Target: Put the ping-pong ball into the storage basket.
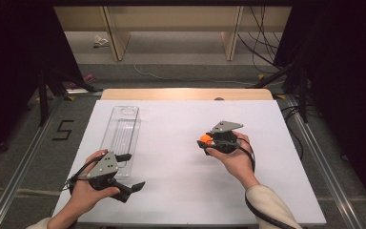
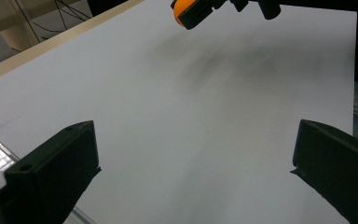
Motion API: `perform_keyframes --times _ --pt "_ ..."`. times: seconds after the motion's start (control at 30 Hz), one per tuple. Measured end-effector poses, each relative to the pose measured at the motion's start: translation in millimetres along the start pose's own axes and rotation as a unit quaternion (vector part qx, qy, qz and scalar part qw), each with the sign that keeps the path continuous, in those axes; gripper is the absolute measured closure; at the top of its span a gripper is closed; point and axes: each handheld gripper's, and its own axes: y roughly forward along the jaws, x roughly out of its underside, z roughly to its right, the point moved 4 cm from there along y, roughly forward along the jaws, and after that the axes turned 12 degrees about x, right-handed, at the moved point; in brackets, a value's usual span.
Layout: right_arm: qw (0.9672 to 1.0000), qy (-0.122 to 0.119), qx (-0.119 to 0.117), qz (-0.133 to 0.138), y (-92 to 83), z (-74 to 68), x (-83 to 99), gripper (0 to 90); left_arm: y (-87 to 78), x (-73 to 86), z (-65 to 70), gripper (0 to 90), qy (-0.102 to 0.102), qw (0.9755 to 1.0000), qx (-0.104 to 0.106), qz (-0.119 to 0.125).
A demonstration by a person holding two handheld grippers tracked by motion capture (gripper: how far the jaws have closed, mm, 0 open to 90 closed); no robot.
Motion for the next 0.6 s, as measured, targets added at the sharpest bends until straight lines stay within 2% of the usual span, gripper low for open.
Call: perform_keyframes --times 0.6 --pt "1.0 0.0 -0.004 0.008 -0.9 -3.0 -3.5 51.4 0.3 -0.1 0.1 0.0 0.0 1.0 0.001 0.0"
